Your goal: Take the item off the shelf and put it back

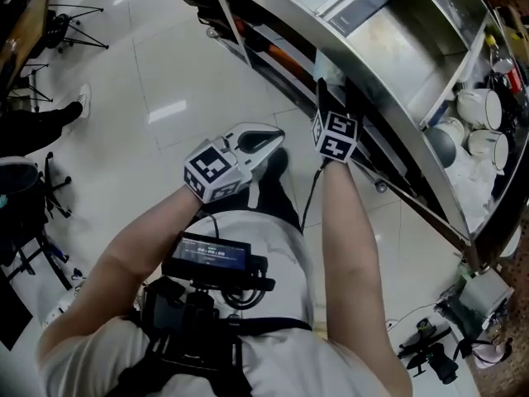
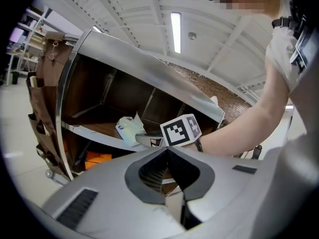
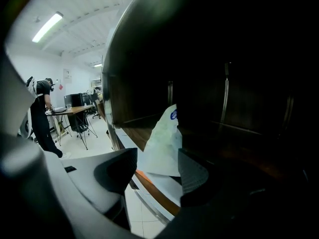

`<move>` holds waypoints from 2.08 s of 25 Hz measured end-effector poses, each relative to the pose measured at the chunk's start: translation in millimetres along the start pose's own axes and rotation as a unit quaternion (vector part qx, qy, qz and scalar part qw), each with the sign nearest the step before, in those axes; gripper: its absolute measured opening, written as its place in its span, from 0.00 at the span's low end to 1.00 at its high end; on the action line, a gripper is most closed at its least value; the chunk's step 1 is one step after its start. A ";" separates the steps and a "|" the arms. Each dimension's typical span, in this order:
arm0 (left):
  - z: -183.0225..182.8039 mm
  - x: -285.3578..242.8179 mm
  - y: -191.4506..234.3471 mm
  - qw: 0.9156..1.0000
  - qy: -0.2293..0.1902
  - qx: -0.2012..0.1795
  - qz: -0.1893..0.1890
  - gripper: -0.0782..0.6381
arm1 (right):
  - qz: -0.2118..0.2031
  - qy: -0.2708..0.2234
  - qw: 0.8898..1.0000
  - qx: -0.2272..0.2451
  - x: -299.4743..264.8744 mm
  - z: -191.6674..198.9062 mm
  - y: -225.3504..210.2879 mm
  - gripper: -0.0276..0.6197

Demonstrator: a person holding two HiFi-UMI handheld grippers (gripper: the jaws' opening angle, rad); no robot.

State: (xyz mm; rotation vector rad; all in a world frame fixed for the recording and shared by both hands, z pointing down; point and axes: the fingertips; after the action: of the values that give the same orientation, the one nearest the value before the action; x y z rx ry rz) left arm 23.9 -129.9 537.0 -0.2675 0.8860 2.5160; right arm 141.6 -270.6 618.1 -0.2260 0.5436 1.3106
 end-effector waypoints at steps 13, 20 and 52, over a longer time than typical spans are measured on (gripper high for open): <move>6.5 -1.0 3.8 1.000 -0.004 0.006 -0.003 0.12 | -0.009 0.013 0.999 0.032 -3.2 1.0 -4.7 0.08; 5.3 -1.8 2.7 1.000 -0.004 0.006 -0.005 0.12 | -0.003 0.009 1.000 0.025 3.8 1.9 -11.5 0.08; -25.5 40.3 -28.0 0.999 -0.012 -0.040 -0.011 0.11 | -0.157 -0.072 0.983 0.061 125.5 -24.1 58.4 0.08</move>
State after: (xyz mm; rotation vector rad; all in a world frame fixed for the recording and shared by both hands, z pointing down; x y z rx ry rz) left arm 2.8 -112.5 489.0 -0.2707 0.7714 2.5323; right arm 99.2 -159.5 543.2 -0.1084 0.4440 0.9745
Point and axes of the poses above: the fingertips, and each gripper's own axes: x backward along the fingers, y to its left, z out of its underside, and after that the axes turned 10 degrees about x, right-handed
